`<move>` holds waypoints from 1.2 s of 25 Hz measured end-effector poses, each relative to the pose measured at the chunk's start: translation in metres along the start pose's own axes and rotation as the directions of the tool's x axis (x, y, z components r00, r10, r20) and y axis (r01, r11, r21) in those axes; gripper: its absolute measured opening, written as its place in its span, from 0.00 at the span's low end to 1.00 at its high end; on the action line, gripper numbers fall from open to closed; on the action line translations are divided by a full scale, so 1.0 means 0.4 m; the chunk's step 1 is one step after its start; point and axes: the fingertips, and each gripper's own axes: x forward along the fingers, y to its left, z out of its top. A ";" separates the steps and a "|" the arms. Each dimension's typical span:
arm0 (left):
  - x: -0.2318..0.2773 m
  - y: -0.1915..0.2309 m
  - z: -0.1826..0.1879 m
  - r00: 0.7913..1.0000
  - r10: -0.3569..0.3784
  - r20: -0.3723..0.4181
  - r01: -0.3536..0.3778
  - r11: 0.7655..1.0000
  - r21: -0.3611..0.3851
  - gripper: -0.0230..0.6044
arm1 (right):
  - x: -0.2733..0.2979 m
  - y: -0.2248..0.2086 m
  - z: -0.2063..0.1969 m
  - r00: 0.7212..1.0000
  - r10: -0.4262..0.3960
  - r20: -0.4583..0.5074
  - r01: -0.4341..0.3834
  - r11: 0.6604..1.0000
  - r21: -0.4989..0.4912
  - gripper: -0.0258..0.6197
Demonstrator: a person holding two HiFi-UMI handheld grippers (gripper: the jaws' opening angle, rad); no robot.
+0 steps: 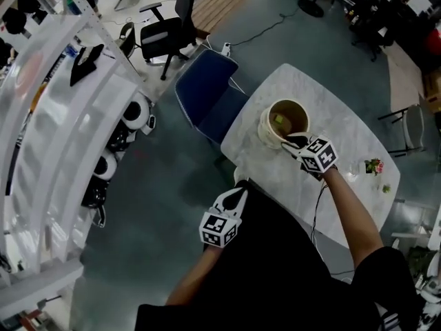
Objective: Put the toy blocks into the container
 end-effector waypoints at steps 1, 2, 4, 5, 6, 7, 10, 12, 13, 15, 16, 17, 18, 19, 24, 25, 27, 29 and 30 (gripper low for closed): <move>-0.004 -0.006 -0.014 1.000 -0.006 0.000 0.006 1.000 -0.007 0.04 | -0.017 0.018 -0.008 0.999 -0.027 0.033 0.026 0.999 0.023 0.14; -0.007 -0.012 -0.026 1.000 -0.013 -0.002 0.013 1.000 -0.012 0.04 | -0.035 0.034 -0.019 0.996 -0.060 0.064 0.057 0.997 0.051 0.09; -0.013 -0.031 -0.041 0.999 -0.032 -0.011 0.032 0.999 -0.015 0.04 | -0.081 0.062 -0.057 0.987 -0.127 0.103 0.116 0.987 0.112 0.07; -0.013 -0.045 -0.044 0.999 -0.047 -0.014 0.047 0.999 -0.014 0.04 | -0.111 0.074 -0.082 0.981 -0.160 0.110 0.144 0.979 0.142 0.06; -0.012 -0.060 -0.044 0.998 -0.060 -0.015 0.060 0.998 -0.010 0.04 | -0.143 0.085 -0.106 0.975 -0.190 0.114 0.169 0.971 0.169 0.05; -0.010 -0.072 -0.041 0.998 -0.068 -0.015 0.068 0.998 -0.005 0.04 | -0.172 0.094 -0.127 0.970 -0.214 0.118 0.189 0.962 0.196 0.05; 0.000 -0.093 -0.031 0.998 -0.063 -0.011 0.063 0.998 0.008 0.04 | -0.244 0.112 -0.179 0.956 -0.258 0.140 0.211 0.936 0.282 0.04; 0.025 -0.109 -0.030 0.998 -0.066 -0.020 0.066 0.998 0.024 0.04 | -0.300 0.104 -0.210 0.941 -0.295 0.166 0.228 0.915 0.334 0.04; 0.044 -0.120 -0.032 0.997 -0.074 -0.032 0.075 0.997 0.036 0.04 | -0.335 0.093 -0.224 0.928 -0.324 0.185 0.243 0.901 0.360 0.04; 0.087 -0.157 -0.045 0.994 -0.095 -0.062 0.098 0.993 0.061 0.04 | -0.417 0.072 -0.257 0.897 -0.380 0.227 0.267 0.873 0.409 0.04; 0.110 -0.185 -0.052 0.992 -0.104 -0.074 0.109 0.991 0.076 0.04 | -0.464 0.064 -0.276 0.882 -0.400 0.249 0.272 0.863 0.425 0.04; 0.134 -0.219 -0.058 0.990 -0.112 -0.083 0.120 0.988 0.093 0.04 | -0.514 0.056 -0.298 0.868 -0.418 0.270 0.279 0.858 0.432 0.04; 0.161 -0.257 -0.060 0.989 -0.120 -0.088 0.130 0.985 0.112 0.04 | -0.568 0.044 -0.322 0.853 -0.437 0.285 0.293 0.853 0.432 0.04; 0.191 -0.298 -0.059 0.988 -0.128 -0.089 0.139 0.982 0.131 0.04 | -0.625 0.029 -0.350 0.837 -0.462 0.292 0.316 0.845 0.431 0.04; 0.339 -0.524 -0.052 0.990 -0.135 -0.051 0.142 0.968 0.206 0.04 | -0.955 -0.031 -0.564 0.704 -0.654 0.277 0.462 0.719 0.520 0.04; 0.371 -0.567 -0.059 0.991 -0.124 -0.049 0.132 0.965 0.225 0.04 | -1.023 -0.036 -0.615 0.666 -0.696 0.269 0.495 0.682 0.538 0.04; 0.434 -0.655 -0.080 0.992 -0.117 -0.052 0.126 0.961 0.246 0.04 | -1.141 -0.039 -0.722 0.598 -0.762 0.249 0.546 0.614 0.570 0.04; 0.475 -0.753 -0.096 0.988 -0.145 -0.049 0.153 0.950 0.271 0.04 | -1.228 -0.028 -0.825 0.549 -0.803 0.231 0.565 0.561 0.605 0.04; 0.487 -0.803 -0.104 0.985 -0.165 -0.046 0.172 0.940 0.296 0.04 | -1.263 -0.018 -0.874 0.530 -0.819 0.221 0.568 0.536 0.624 0.04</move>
